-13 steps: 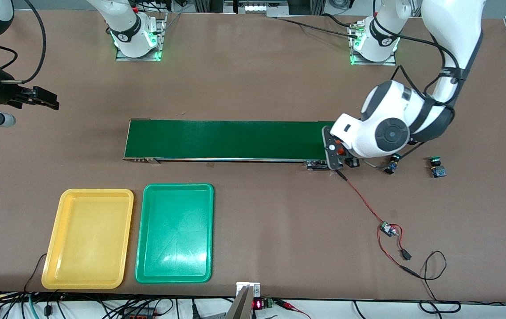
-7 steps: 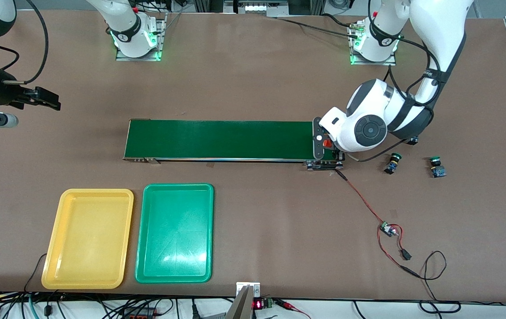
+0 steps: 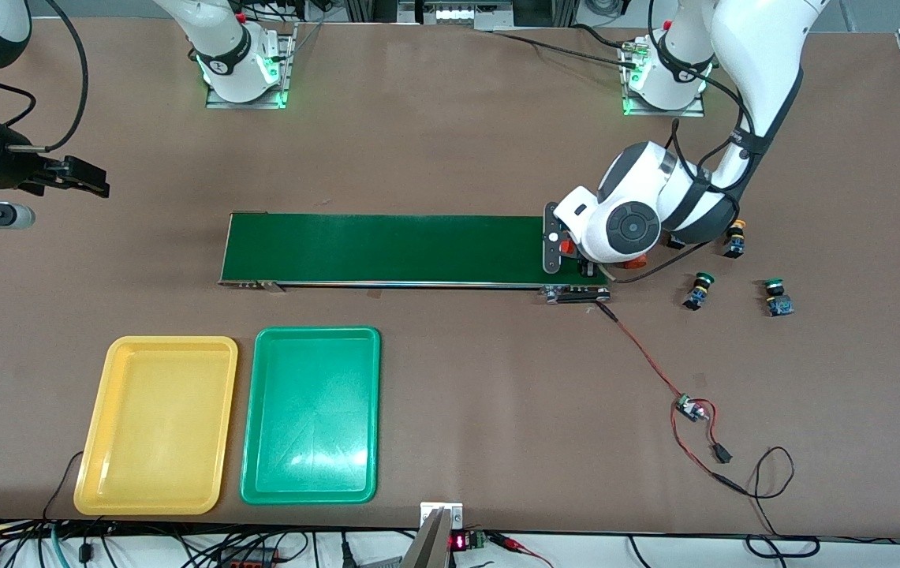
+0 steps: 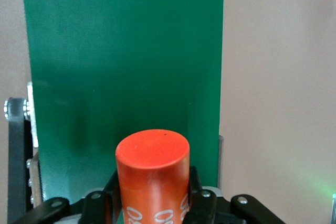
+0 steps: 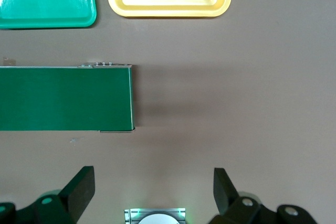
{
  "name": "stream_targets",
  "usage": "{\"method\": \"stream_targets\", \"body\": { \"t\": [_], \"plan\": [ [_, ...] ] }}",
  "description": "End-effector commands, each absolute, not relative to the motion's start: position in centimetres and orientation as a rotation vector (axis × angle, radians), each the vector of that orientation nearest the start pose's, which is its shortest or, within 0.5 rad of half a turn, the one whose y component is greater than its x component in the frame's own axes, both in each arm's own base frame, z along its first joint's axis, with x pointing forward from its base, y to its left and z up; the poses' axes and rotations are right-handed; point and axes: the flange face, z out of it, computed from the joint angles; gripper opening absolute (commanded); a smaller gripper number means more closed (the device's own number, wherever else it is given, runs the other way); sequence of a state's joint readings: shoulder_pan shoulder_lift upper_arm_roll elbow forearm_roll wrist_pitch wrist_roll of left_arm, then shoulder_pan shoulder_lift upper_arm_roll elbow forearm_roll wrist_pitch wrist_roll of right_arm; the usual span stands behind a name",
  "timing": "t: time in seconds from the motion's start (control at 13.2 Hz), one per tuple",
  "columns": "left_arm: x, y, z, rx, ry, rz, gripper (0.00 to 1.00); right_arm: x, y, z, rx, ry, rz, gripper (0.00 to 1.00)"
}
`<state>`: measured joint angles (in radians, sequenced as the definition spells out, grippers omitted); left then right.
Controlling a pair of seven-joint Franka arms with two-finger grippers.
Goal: Sort buttons by color to trays
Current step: 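Lower the battery onto the green conveyor and open the left gripper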
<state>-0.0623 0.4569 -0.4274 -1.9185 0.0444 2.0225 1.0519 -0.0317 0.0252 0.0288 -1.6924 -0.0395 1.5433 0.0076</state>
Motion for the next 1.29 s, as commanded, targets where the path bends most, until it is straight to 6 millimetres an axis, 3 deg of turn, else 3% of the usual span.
{"method": "stream_targets", "body": {
  "t": [0.0, 0.08, 0.45, 0.61, 0.91, 1.21],
  "plan": [
    [52.3, -27.1, 25.5, -2.345, 2.369, 0.412, 0.53, 54.9, -0.4, 55.3, -3.172, -0.004, 0.266, 1.00],
    [52.3, -27.1, 25.5, -2.347, 2.369, 0.411, 1.00, 55.0, -0.4, 55.2, -3.171, -0.004, 0.268, 1.00],
    [52.4, -27.1, 27.2, -2.336, 2.361, 0.392, 1.00, 54.9, -0.4, 55.2, -3.171, -0.004, 0.270, 1.00],
    [53.2, -26.2, 29.4, -2.341, 2.336, 0.349, 1.00, 55.0, -0.4, 55.2, -3.170, -0.004, 0.268, 1.00],
    [59.0, -17.0, 32.3, -2.521, 2.105, 0.196, 1.00, 54.9, 0.6, 55.4, -3.172, -0.031, 0.260, 1.00],
    [61.9, -8.8, 32.2, -2.599, 1.889, 0.114, 1.00, 55.0, 0.6, 55.2, -3.171, -0.028, 0.267, 1.00]
  ]
}}
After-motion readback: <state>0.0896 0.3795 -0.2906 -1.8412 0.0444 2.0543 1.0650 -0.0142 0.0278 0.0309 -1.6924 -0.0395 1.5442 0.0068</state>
